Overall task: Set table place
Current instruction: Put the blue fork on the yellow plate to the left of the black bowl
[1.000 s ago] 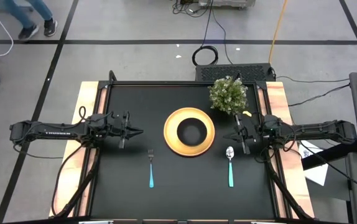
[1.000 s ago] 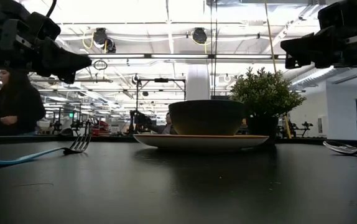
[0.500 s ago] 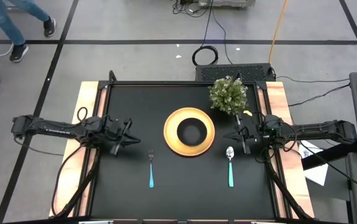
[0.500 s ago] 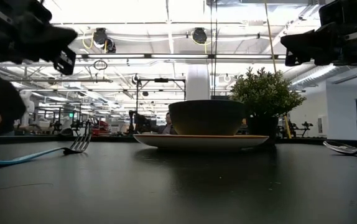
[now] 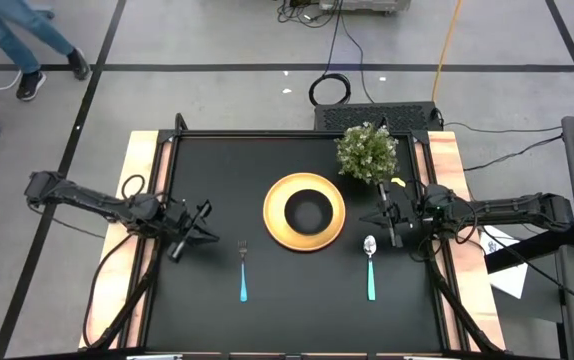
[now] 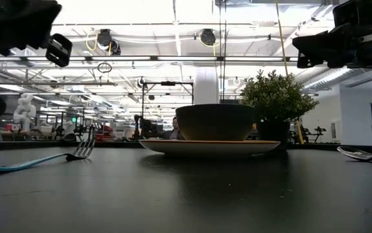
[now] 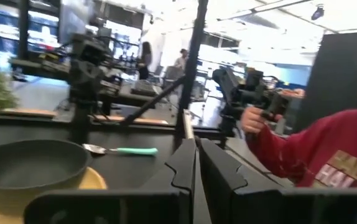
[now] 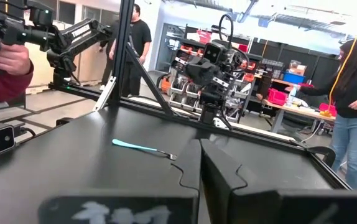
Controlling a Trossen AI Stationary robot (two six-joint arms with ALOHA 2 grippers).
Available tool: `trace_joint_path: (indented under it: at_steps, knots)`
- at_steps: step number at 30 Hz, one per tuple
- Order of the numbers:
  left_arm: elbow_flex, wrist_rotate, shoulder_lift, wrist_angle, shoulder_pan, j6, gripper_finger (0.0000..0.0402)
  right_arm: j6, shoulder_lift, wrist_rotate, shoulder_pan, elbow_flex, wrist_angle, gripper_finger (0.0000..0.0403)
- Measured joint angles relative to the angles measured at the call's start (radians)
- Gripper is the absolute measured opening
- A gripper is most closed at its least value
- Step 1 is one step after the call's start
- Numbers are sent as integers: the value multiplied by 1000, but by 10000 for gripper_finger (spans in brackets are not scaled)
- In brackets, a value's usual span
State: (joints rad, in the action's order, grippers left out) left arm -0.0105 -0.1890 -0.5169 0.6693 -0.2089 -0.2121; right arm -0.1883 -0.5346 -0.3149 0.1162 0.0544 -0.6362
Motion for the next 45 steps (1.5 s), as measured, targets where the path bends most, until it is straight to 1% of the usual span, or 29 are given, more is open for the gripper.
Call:
trace_joint_path:
  at_steps: [7, 11, 14, 17, 22, 26, 28, 30, 32, 38, 40, 43, 45]
  knots:
    - [0, 20, -57, 96, -99, 67, 26, 14, 0, 0, 0, 0, -3, 0]
    - [0, 81, -81, 156, -130, 62, 26, 15, 0, 0, 0, 0, -3, 0]
    - [-17, 139, -91, 135, -144, 60, 30, 23, 0, 0, 0, 0, -3, 0]
    - [-57, 215, -106, 55, -157, 49, 53, 23, 0, 0, 0, 0, -3, 0]
    - [-177, 352, -160, -178, -196, 25, 120, 23, 0, 0, 0, 0, -3, 0]
    - [-292, 484, -224, -365, -224, -93, 177, 42, 0, 0, 0, 0, -3, 0]
    - [-349, 515, -261, -460, -234, -164, 200, 45, 0, 0, 0, 0, -3, 0]
    - [-407, 516, -303, -555, -245, -208, 216, 45, 0, 0, 0, 0, -3, 0]
    - [-459, 497, -346, -642, -260, -193, 227, 44, 0, 0, 0, 0, -3, 0]
    - [-594, 413, -448, -905, -284, 1, 232, 43, 0, 0, 0, 0, -4, 0]
    - [-632, 380, -469, -955, -275, 42, 232, 43, 0, 0, 0, 0, -9, 0]
    - [-676, 273, -496, -987, -248, 73, 232, 45, 0, 0, 0, 0, -21, 0]
    - [-703, 218, -520, -989, -221, 63, 232, 45, -1, 0, 0, 0, -31, 0]
